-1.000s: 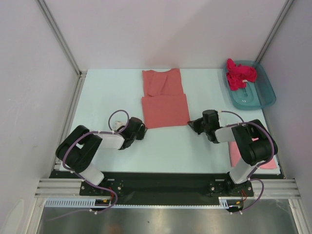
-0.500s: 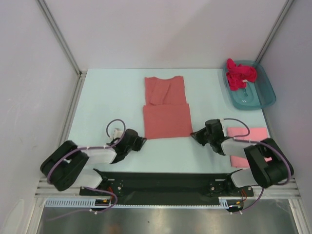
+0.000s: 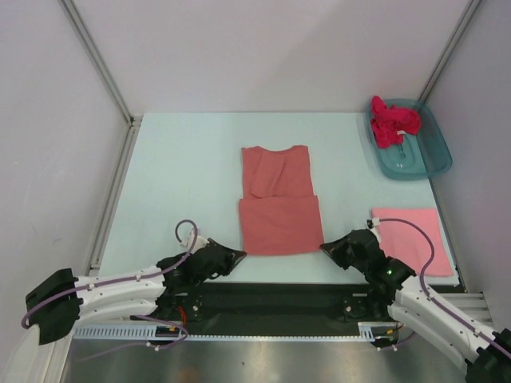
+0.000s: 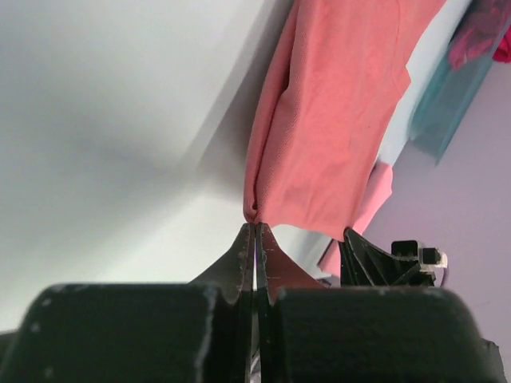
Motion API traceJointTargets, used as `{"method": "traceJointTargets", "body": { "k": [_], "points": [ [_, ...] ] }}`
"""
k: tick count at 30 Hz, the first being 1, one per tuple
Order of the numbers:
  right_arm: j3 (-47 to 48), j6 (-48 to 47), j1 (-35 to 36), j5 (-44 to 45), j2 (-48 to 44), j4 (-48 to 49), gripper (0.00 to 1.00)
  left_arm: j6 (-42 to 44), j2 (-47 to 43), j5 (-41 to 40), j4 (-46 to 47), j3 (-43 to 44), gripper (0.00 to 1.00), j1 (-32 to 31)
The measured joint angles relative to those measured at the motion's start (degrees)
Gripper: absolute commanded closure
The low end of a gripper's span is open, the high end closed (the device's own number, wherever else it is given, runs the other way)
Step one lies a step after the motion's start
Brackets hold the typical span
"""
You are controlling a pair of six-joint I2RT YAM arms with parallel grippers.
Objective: Fold and stack the t-shirts
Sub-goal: Fold the tshirt
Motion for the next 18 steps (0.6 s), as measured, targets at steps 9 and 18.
{"method": "traceJointTargets", "body": {
  "k": [9,18],
  "points": [
    [2.08,-2.67,1.79,1.2,-3.02,-11.43,1.0,0.39,-0.2,-4.76,-7.41,2.84,1.0,-4.55],
    [21.62,-16.46,-10.88,-6.51,23.96,-4.48,1.0,16.63,5.25,-5.09,-7.13,19.15,1.0,9.81]
  ]
}}
